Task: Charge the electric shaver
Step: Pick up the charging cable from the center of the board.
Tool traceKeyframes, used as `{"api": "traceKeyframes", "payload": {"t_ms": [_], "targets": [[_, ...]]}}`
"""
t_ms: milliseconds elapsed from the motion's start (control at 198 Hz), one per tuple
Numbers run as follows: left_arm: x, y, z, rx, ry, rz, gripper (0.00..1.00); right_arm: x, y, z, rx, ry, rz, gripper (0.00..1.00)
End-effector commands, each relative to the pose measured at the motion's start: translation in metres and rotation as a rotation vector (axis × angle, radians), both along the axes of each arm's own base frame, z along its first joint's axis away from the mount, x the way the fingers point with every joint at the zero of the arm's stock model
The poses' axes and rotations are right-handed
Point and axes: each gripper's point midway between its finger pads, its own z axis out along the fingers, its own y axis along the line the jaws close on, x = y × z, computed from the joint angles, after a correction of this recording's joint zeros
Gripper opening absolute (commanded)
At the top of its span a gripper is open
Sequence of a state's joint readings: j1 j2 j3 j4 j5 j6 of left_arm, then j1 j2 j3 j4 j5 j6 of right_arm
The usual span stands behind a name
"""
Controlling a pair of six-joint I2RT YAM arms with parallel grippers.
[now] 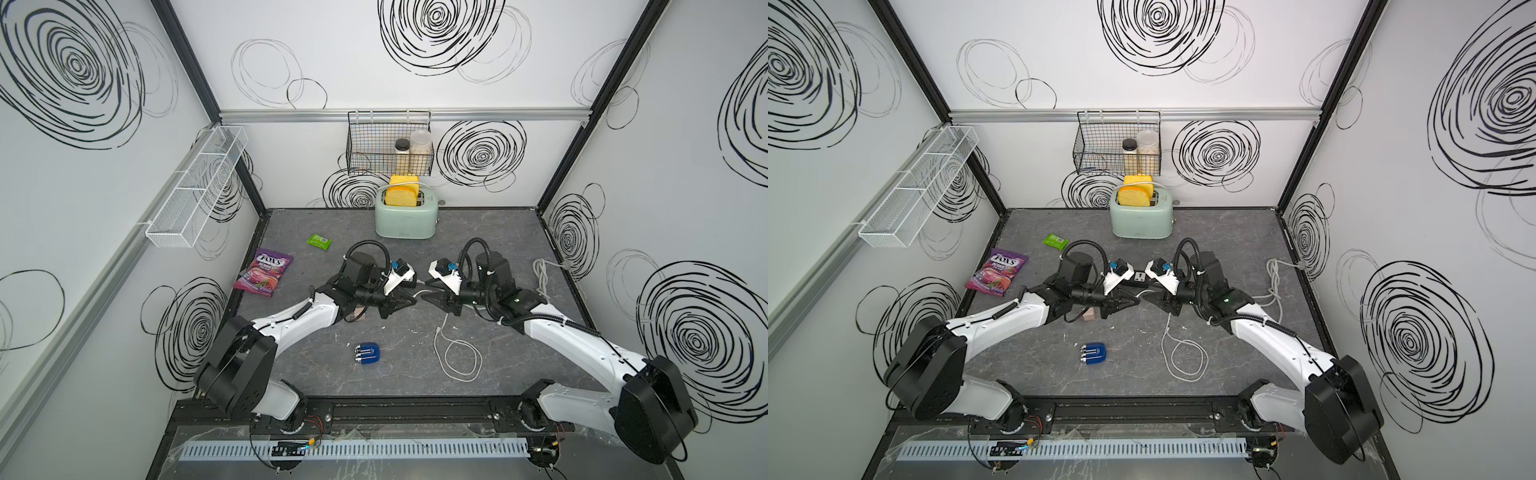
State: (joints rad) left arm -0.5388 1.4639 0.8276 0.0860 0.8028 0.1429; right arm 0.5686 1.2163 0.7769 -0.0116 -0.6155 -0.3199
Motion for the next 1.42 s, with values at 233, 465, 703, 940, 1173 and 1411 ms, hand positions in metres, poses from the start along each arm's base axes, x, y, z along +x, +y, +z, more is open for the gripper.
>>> {"api": "traceKeyframes", "payload": {"t_ms": [233, 465, 703, 940, 1173, 1411], "targets": [[0.001, -0.002, 0.020, -0.026, -0.082, -0.026, 0.00, -0.003, 0.001, 0.004, -0.031, -0.039, 0.016, 0.00], [0.015, 0.023, 0.059, -0.237, -0.034, 0.089, 0.67, -0.001, -0.022, 0.005, 0.067, 0.084, -0.095, 0.00], [0.006, 0.028, 0.068, -0.303, -0.030, 0.079, 0.72, -0.012, -0.029, 0.025, 0.283, 0.180, -0.106, 0.00], [0.002, 0.017, 0.073, -0.364, -0.014, 0.050, 0.79, -0.013, -0.026, 0.038, 0.392, 0.221, -0.111, 0.00], [-0.006, -0.002, 0.067, -0.349, 0.022, -0.022, 0.74, -0.010, -0.027, 0.047, 0.461, 0.217, -0.124, 0.00], [-0.002, -0.005, 0.067, -0.342, 0.032, -0.026, 0.55, -0.014, -0.026, 0.045, 0.465, 0.230, -0.107, 0.00]]}}
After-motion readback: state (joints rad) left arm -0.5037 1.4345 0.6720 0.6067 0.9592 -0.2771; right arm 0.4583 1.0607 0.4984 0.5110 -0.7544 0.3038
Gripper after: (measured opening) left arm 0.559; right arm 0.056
